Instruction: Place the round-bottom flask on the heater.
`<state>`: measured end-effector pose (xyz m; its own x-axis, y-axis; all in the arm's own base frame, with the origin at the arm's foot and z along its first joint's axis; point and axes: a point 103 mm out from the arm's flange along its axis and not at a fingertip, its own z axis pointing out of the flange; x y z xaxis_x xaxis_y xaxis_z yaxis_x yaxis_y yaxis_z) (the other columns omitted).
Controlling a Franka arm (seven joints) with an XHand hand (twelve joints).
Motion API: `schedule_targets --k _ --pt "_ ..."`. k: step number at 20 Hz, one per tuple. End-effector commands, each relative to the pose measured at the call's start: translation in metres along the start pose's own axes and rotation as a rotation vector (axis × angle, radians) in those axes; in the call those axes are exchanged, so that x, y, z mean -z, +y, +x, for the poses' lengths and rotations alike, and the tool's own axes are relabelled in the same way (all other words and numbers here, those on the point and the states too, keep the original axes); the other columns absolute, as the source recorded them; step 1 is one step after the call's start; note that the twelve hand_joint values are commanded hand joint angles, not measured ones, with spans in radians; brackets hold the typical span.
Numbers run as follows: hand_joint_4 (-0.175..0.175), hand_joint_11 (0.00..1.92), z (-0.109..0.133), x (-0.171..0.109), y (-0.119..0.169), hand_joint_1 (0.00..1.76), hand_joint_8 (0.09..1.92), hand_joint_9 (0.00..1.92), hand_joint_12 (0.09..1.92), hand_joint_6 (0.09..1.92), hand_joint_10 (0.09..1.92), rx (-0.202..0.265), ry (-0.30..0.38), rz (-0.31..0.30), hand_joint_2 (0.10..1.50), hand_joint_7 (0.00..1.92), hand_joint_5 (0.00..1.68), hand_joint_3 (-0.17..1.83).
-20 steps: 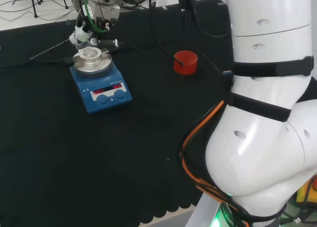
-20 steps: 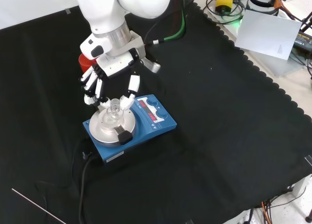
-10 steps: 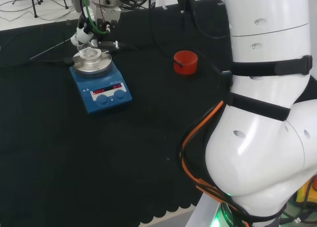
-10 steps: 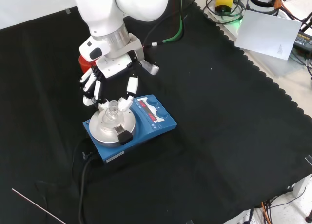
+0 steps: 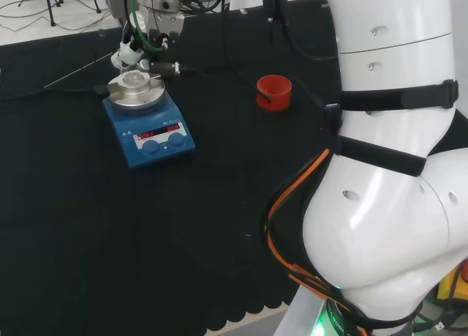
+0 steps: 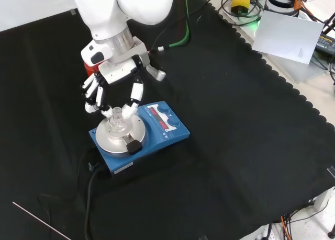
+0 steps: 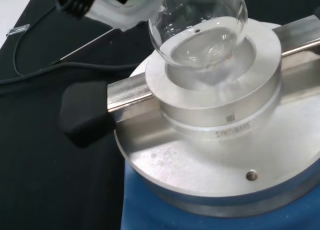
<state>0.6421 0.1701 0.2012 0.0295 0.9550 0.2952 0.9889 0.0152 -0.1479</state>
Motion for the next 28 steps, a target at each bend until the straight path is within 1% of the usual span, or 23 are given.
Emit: schedule_targets --k 1,7,10,13,17,21,22,23,24,25,26,28 --pt "0.175 0.35 -0.002 -0.003 0.002 1.1 0.64 0.7 1.28 0.8 0.59 -0.007 0.011 0.007 0.79 0.49 1.16 0.49" --pt "0.175 0.35 -0.016 -0.005 0.005 1.1 0.64 0.7 1.28 0.8 0.59 -0.013 0.034 0.011 0.79 0.49 1.16 0.49" --pt "0.175 0.33 -0.019 -0.007 0.005 1.09 0.64 0.69 1.28 0.84 0.59 -0.008 0.052 0.029 0.81 0.48 1.14 0.48" --pt "0.175 0.29 -0.022 -0.008 0.005 1.07 0.65 0.66 1.31 0.87 0.61 -0.012 0.059 0.049 0.87 0.45 1.09 0.37" --pt "0.175 0.26 -0.025 -0.007 0.005 1.05 0.68 0.62 1.32 0.9 0.65 -0.018 0.053 0.067 0.98 0.4 1.05 0.19" --pt "0.175 0.24 -0.025 -0.007 0.004 1.04 0.68 0.6 1.33 0.93 0.66 -0.015 0.042 0.073 1.02 0.39 1.03 0.12" --pt "0.123 0.24 -0.025 -0.007 0.004 1.03 0.68 0.6 1.32 0.89 0.66 -0.014 0.042 0.075 0.99 0.38 0.98 0.11" --pt "0.074 0.24 -0.025 -0.007 0.003 1.02 0.67 0.59 1.32 0.85 0.65 -0.015 0.039 0.08 0.93 0.38 0.93 0.17" --pt "0.037 0.24 -0.025 -0.007 0.003 1.02 0.66 0.59 1.32 0.83 0.65 -0.017 0.038 0.085 0.85 0.38 0.89 0.3" --pt "0.014 0.23 -0.025 -0.007 0.002 1.01 0.66 0.58 1.32 0.82 0.65 -0.018 0.035 0.089 0.78 0.37 0.85 0.44" --pt "-0.002 0.23 -0.025 -0.007 0.002 1.01 0.67 0.57 1.32 0.82 0.66 -0.015 0.033 0.094 0.72 0.36 0.82 0.55" --pt "-0.022 0.21 -0.026 -0.006 0.001 1.0 0.67 0.56 1.33 0.82 0.67 -0.009 0.03 0.099 0.65 0.34 0.76 0.66"
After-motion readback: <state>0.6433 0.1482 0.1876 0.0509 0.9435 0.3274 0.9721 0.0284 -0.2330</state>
